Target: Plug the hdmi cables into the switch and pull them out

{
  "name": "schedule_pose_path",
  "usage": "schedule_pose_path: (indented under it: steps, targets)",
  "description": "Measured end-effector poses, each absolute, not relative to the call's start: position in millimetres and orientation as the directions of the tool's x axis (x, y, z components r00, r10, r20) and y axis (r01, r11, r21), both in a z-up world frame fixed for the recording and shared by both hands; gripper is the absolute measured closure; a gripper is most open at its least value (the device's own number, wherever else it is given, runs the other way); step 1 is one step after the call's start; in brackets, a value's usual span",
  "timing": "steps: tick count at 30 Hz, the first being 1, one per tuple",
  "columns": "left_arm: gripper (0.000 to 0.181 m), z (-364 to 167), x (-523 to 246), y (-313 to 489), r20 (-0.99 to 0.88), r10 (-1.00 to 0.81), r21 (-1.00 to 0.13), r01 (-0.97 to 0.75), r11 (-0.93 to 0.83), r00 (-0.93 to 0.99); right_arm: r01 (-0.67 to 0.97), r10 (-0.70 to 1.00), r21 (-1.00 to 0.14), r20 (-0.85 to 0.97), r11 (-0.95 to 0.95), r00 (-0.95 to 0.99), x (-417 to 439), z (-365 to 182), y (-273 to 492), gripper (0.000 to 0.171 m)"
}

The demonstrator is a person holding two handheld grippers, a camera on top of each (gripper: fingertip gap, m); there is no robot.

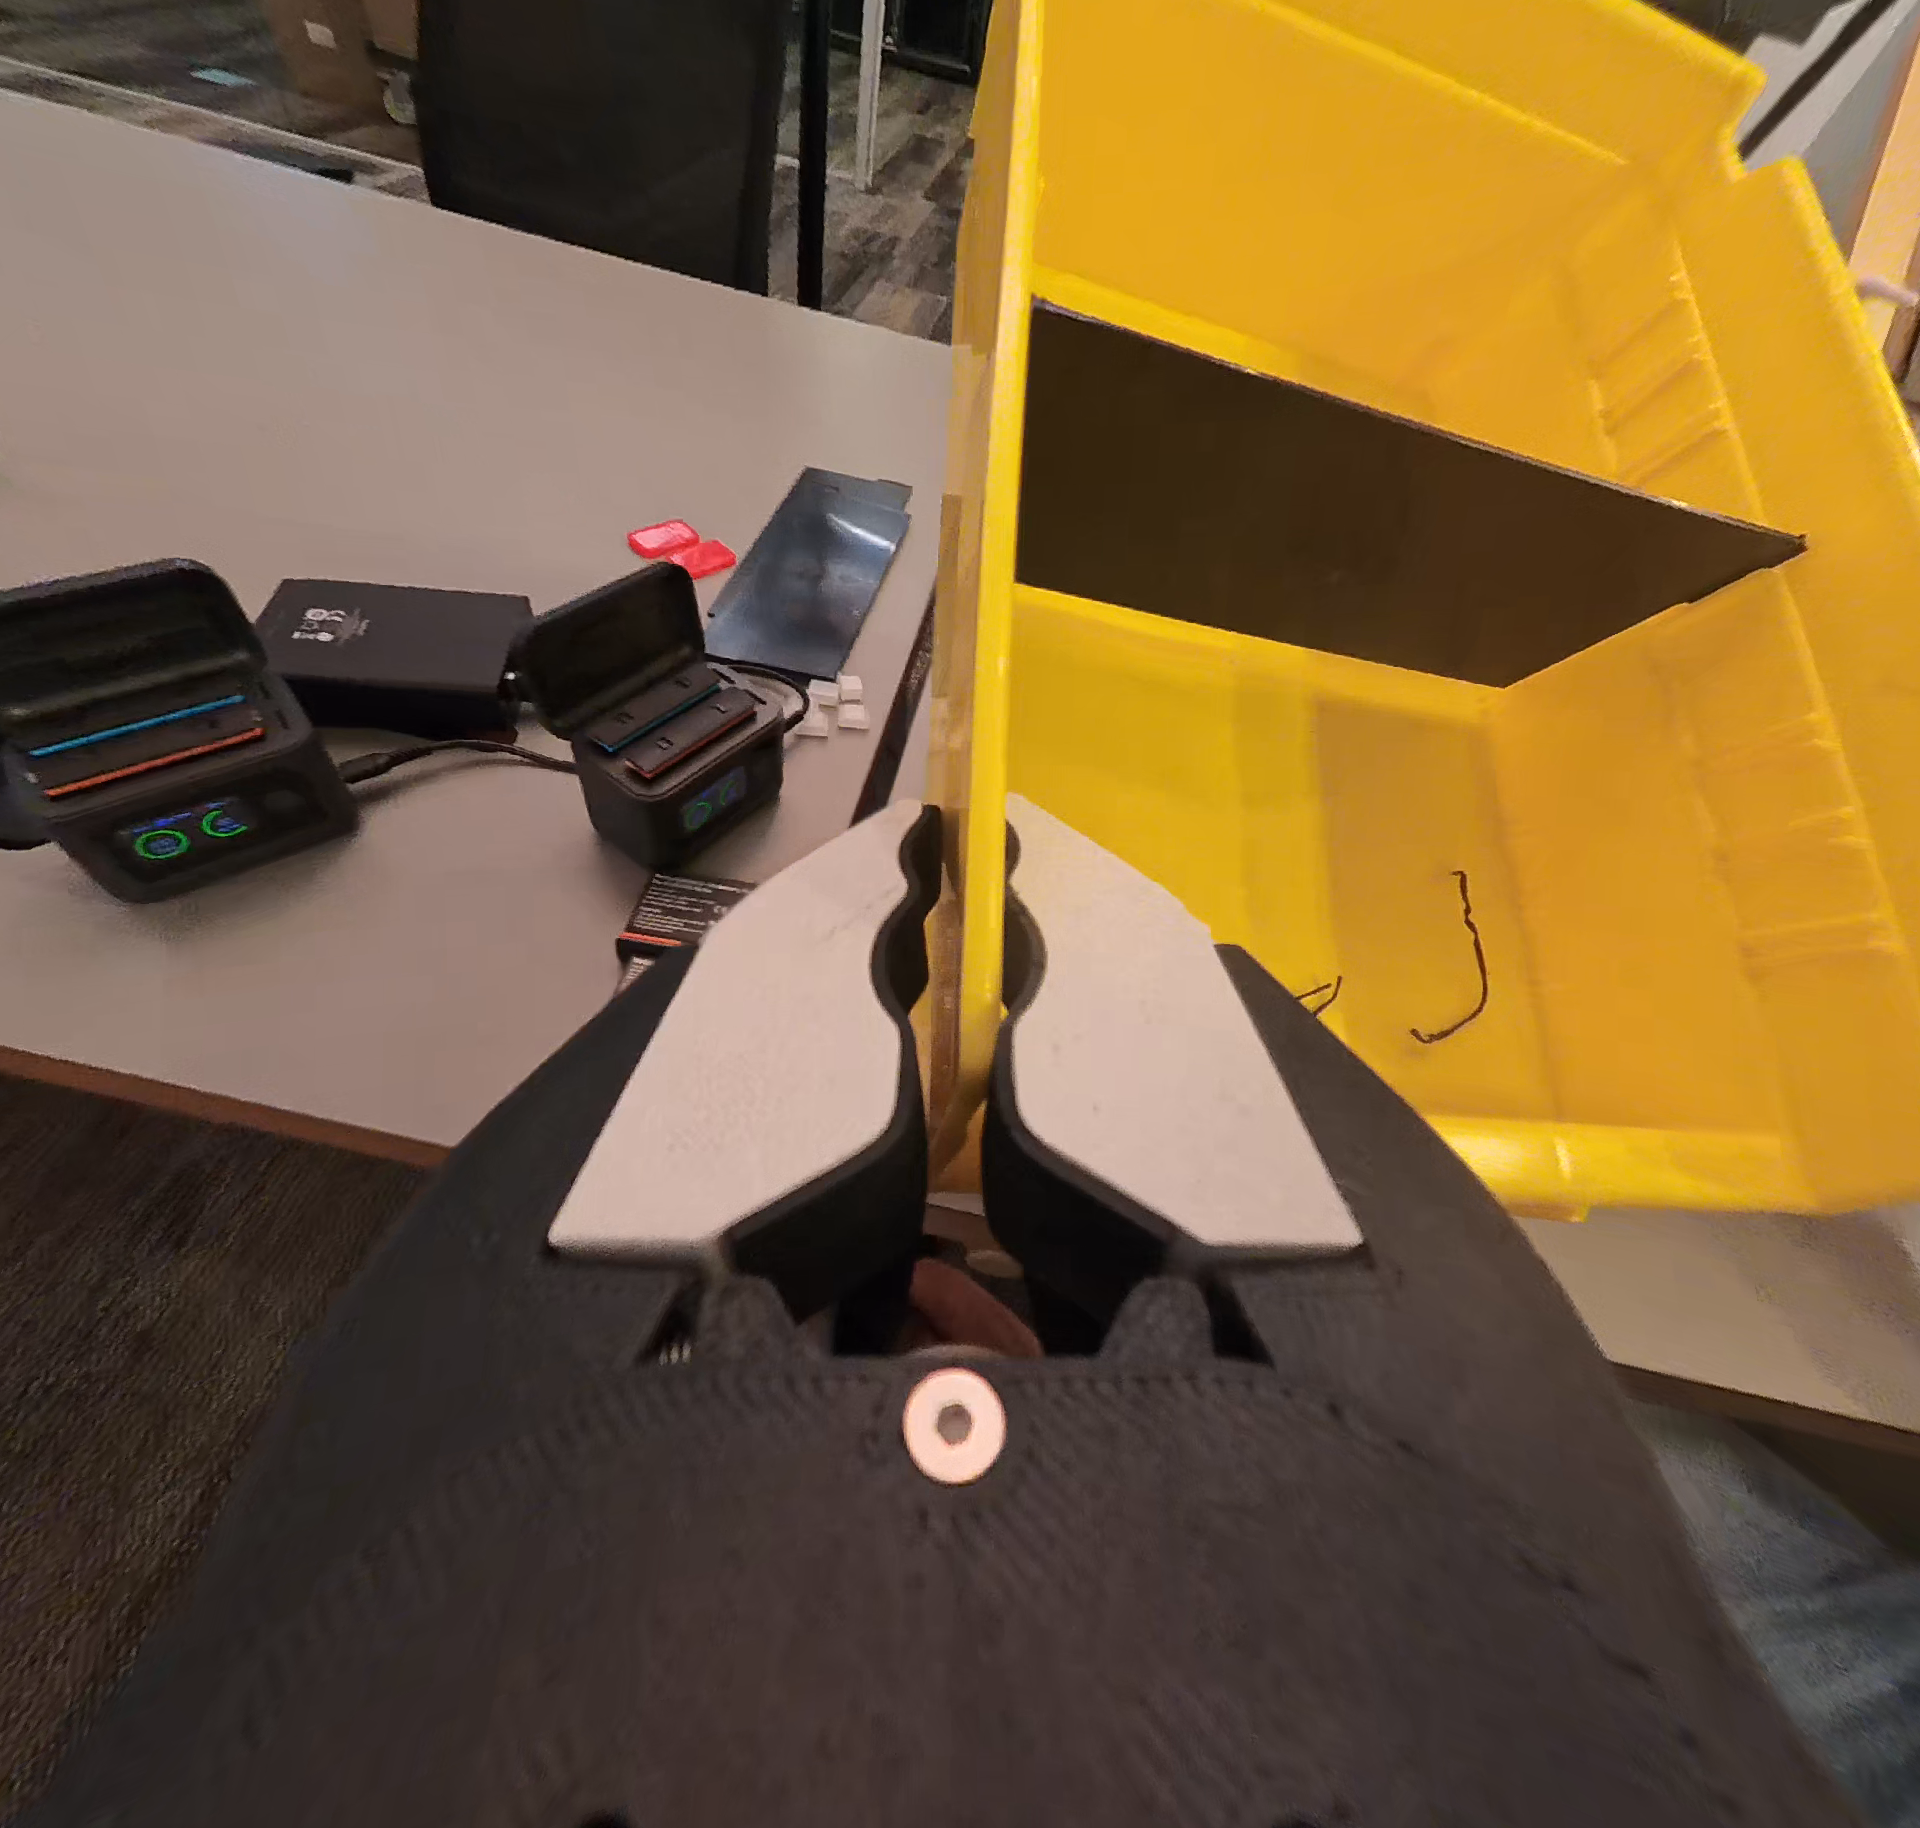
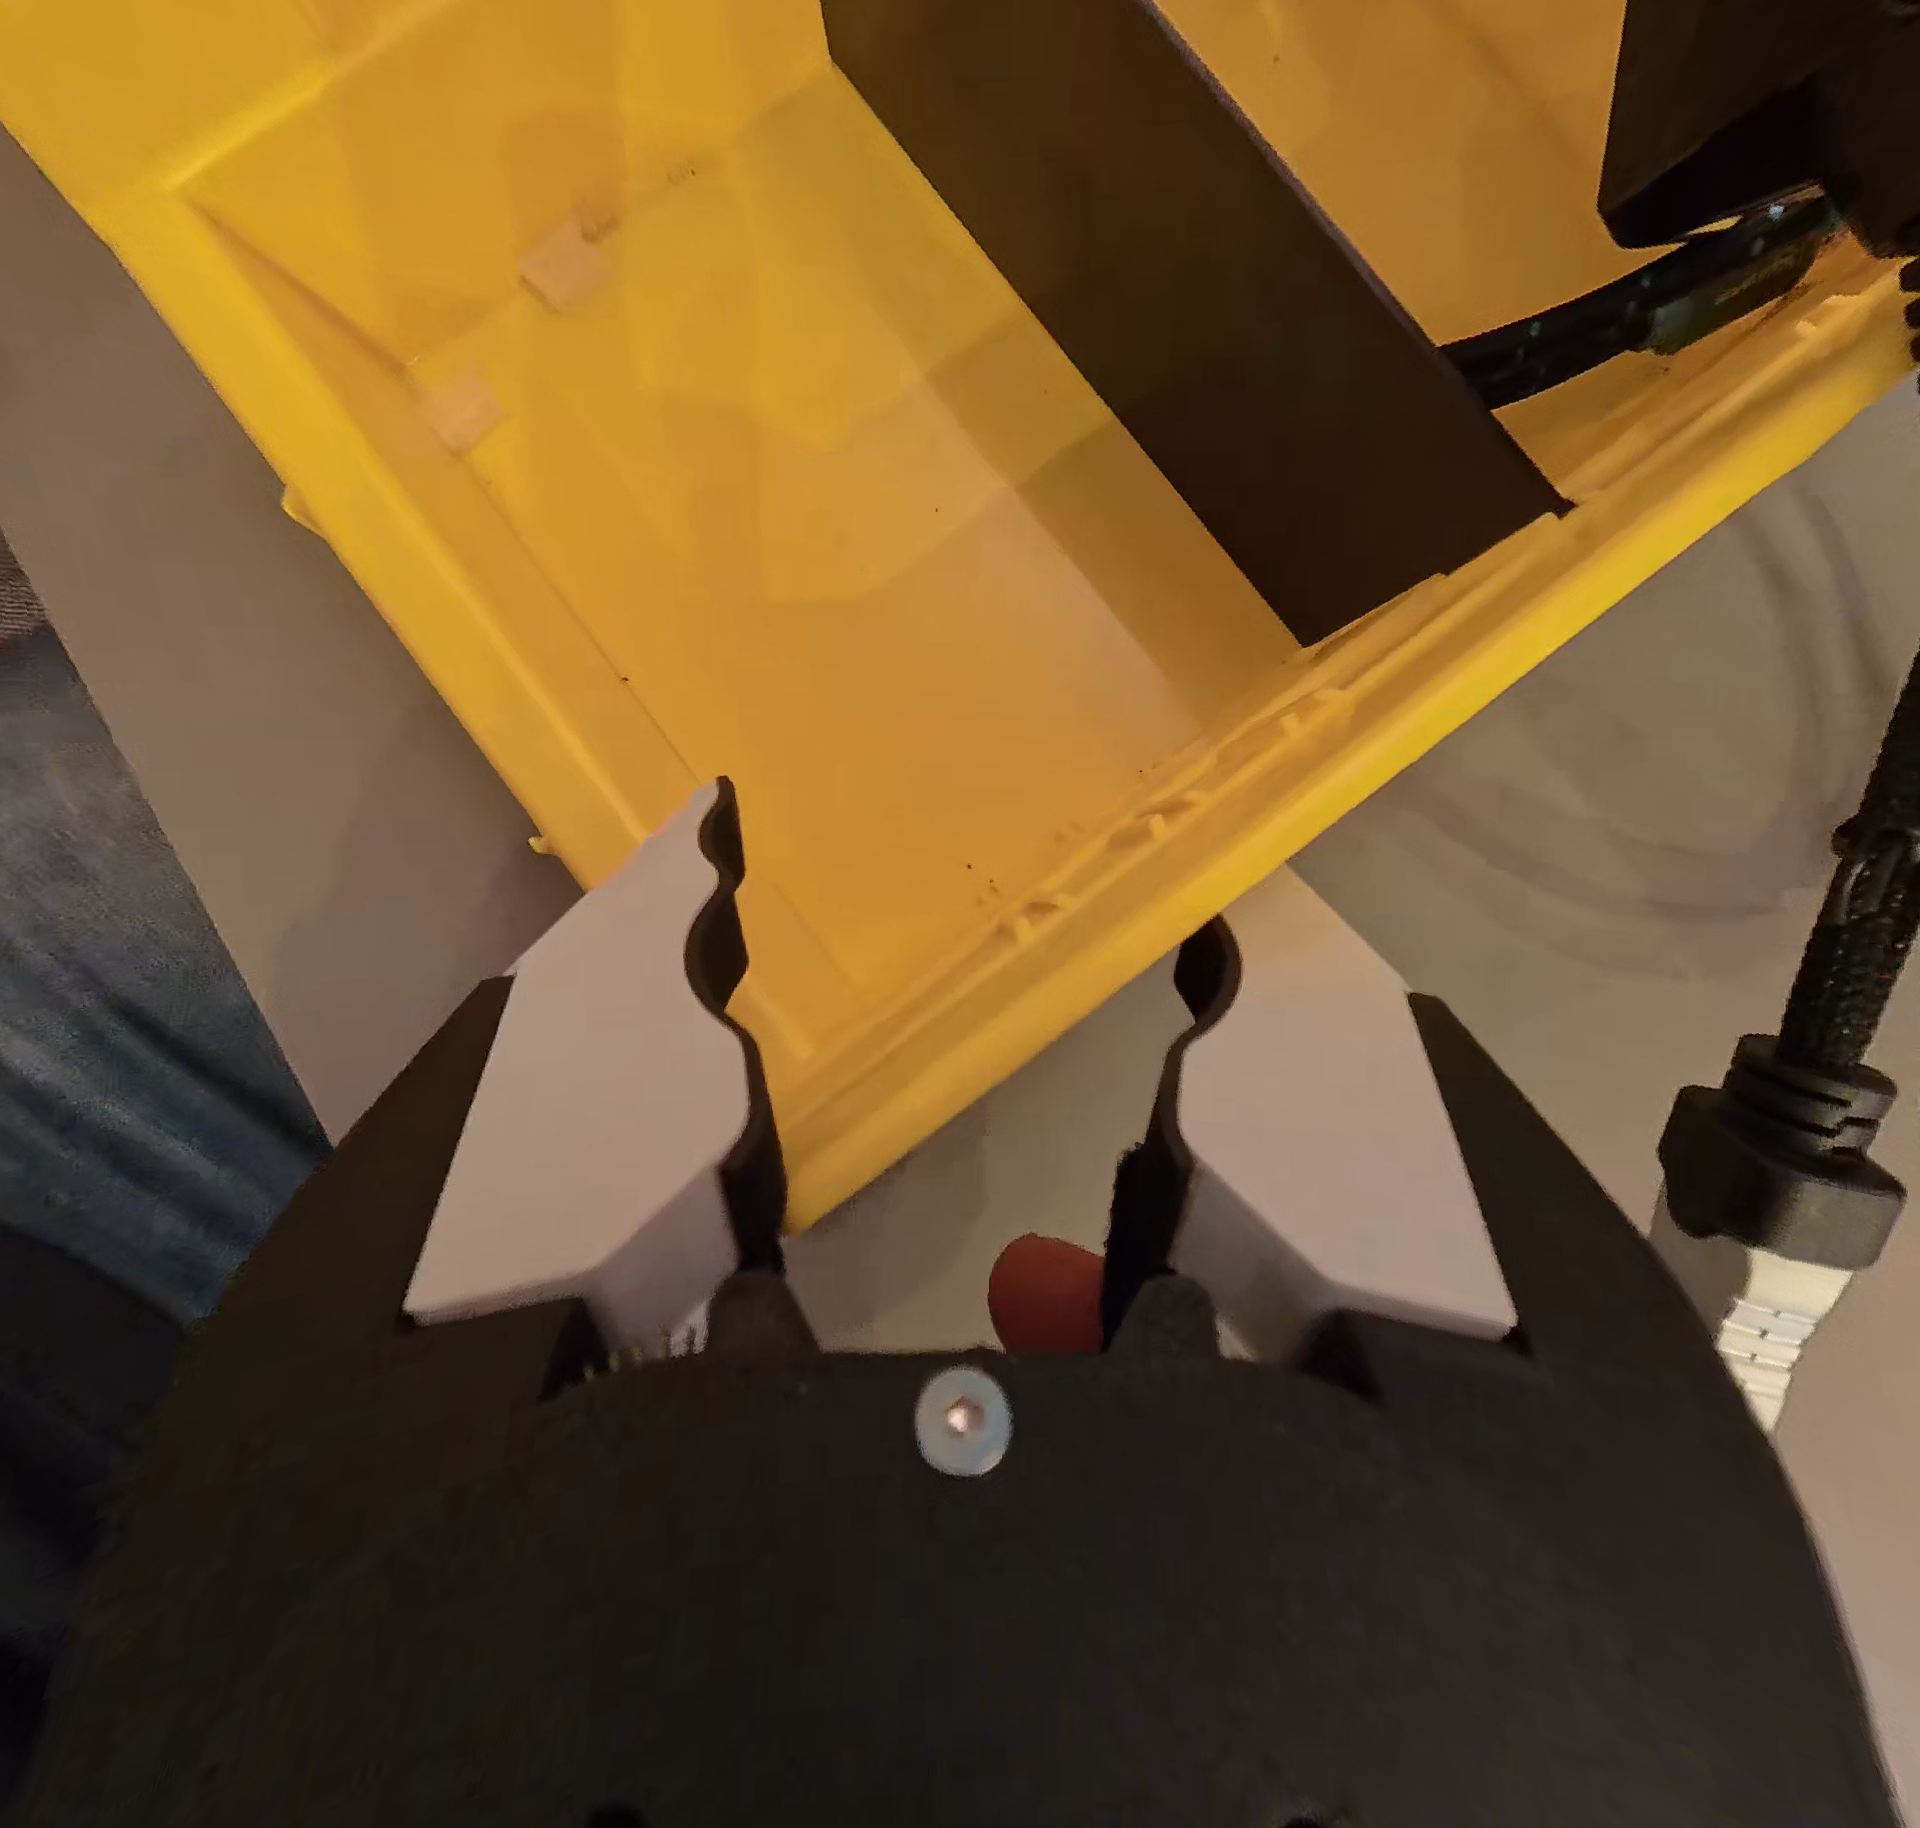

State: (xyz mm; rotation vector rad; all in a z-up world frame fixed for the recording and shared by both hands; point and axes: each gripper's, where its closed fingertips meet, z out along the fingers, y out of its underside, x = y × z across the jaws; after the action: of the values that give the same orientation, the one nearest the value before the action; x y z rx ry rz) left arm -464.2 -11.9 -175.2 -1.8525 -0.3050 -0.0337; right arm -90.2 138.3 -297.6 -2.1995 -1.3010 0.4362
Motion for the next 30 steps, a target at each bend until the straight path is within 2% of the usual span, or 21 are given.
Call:
schedule_pose_path:
  steps: [9, 10, 12, 16, 20, 23, 26, 30]
  targets:
    - [0.176, -144, -492, -44, 0.161, 0.259, -0.958, 0.214, -0.192, 0.952, 0.682, 0.909, -0.625, -0.115, -0.380, 0.401, -181, -293, 121, 0.082]
    - [0.176, -140, -496, -50, 0.157, 0.272, -0.960, 0.212, -0.184, 0.949, 0.676, 0.912, -0.627, -0.154, -0.387, 0.379, -192, -292, 115, 0.080]
    - [0.176, -131, -503, -60, 0.150, 0.298, -0.964, 0.207, -0.170, 0.943, 0.663, 0.912, -0.631, -0.220, -0.404, 0.347, -210, -289, 103, 0.064]
    - [0.175, -110, -503, -73, 0.135, 0.312, -0.973, 0.185, -0.137, 0.940, 0.661, 0.922, -0.644, -0.280, -0.386, 0.266, -219, -280, 76, 0.062]
    - [0.176, -87, -475, -64, 0.136, 0.244, -0.982, 0.163, -0.097, 0.960, 0.634, 0.923, -0.676, -0.331, -0.376, 0.195, -190, -248, 53, 0.065]
    - [0.176, -73, -433, -37, 0.146, 0.143, -0.985, 0.158, -0.071, 0.979, 0.613, 0.960, -0.741, -0.252, -0.275, 0.126, -146, -215, 44, 0.081]
    - [0.175, -65, -373, 3, 0.141, 0.008, -0.989, 0.141, -0.052, 0.990, 0.516, 0.978, -0.838, -0.093, -0.178, 0.187, -92, -173, 55, 0.079]
    - [0.176, -71, -271, 60, 0.121, -0.196, -0.990, 0.102, -0.100, 0.973, 0.291, 0.945, -0.923, -0.170, -0.253, 0.281, -22, -125, 57, 0.067]
